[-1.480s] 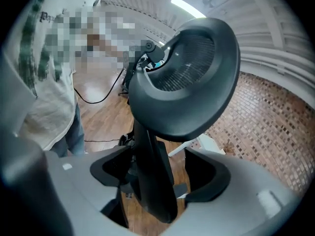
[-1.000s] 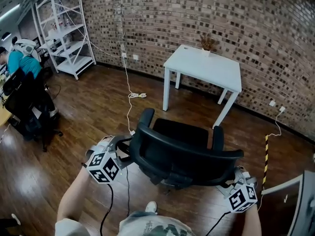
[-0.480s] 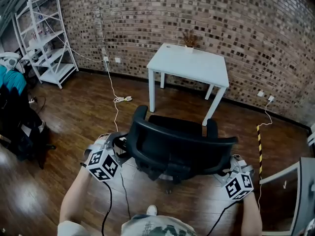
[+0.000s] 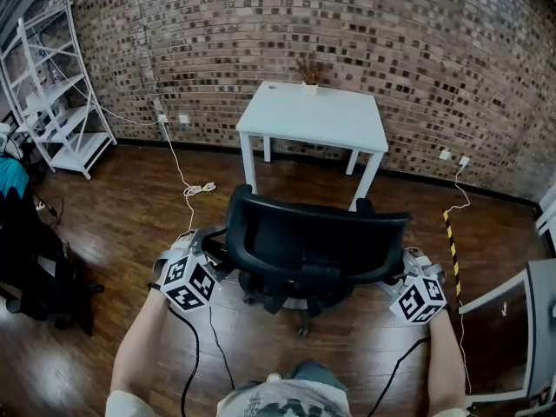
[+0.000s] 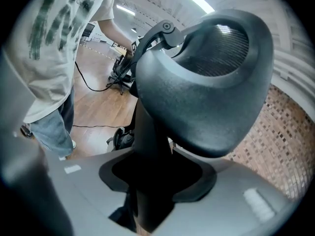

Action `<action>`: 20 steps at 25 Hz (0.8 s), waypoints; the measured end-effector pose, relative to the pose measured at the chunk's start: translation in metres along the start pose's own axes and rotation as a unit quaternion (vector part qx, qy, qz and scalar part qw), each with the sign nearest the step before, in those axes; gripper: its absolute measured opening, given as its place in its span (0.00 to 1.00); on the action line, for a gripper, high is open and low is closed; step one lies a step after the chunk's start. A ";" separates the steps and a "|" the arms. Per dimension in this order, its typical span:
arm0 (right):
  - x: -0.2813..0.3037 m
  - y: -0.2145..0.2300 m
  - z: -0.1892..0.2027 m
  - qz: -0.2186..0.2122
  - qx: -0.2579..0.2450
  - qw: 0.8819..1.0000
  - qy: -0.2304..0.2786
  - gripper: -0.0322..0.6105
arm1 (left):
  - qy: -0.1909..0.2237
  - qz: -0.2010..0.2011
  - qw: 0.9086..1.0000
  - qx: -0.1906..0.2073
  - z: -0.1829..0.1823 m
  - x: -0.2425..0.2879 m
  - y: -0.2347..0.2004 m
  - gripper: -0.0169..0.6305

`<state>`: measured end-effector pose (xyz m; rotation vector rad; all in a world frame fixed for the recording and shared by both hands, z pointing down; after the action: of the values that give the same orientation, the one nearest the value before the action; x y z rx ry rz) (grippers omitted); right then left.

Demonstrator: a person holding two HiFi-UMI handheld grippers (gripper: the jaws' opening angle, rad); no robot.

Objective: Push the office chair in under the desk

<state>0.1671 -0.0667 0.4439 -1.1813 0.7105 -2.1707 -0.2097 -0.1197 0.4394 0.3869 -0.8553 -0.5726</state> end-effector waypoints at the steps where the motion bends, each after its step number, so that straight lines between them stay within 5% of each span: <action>1: 0.004 0.005 0.004 0.001 0.000 1.000 0.000 0.35 | -0.001 0.001 1.000 0.000 -0.001 0.005 -0.005 0.53; 20: 0.072 0.107 0.068 0.019 -0.021 0.999 0.019 0.34 | -0.027 0.000 0.999 -0.017 -0.028 0.107 -0.086 0.54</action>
<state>0.2174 -0.2032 0.4444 -1.1426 0.7923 -2.1615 -0.1586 -0.2501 0.4401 0.3409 -0.8960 -0.5987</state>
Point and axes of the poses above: the fingertips, and each gripper's own axes: x forward along the fingers, y to its right, z out of its underside, the point moved 8 cm from there along -x, backward along the fingers, and after that the axes turned 2 degrees about z, right-handed, at the moved point
